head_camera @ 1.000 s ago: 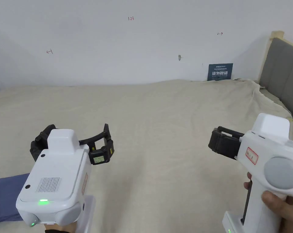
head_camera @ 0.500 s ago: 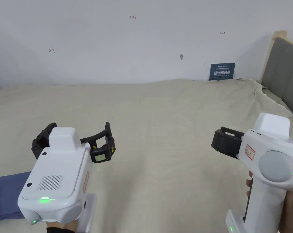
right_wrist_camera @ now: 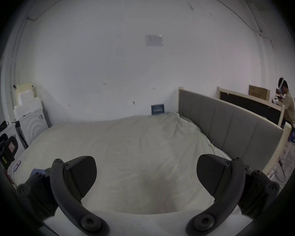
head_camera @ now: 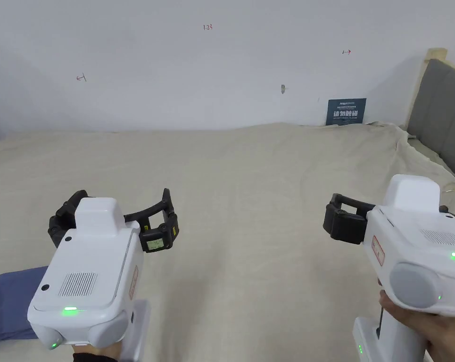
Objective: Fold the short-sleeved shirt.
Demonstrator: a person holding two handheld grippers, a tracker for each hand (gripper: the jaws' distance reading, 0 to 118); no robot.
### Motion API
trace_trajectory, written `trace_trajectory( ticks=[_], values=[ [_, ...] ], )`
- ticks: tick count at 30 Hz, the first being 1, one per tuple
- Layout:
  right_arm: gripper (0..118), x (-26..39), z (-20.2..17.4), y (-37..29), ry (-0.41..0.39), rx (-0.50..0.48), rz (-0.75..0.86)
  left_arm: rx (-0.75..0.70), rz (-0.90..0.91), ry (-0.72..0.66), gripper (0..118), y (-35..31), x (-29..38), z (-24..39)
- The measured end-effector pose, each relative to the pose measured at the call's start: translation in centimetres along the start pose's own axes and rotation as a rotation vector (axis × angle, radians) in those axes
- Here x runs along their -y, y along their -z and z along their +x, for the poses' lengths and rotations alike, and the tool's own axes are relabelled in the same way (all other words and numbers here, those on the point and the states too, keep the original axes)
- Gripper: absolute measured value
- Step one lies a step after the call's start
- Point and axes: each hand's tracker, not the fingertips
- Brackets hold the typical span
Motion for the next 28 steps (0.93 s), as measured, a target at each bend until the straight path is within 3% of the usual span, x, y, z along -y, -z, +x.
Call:
trace_trajectory(
  ticks=[8,28],
  values=[
    [118,0.50,-0.41,-0.45,-0.049,-0.005,0.155,-0.016,0.019,-0.006,118,0.20,0.11,0.11],
    [118,0.47,-0.53,-0.74,-0.056,-0.005,0.183,-0.008,0.037,-0.018,118,0.29,0.12,0.03]
  ],
)
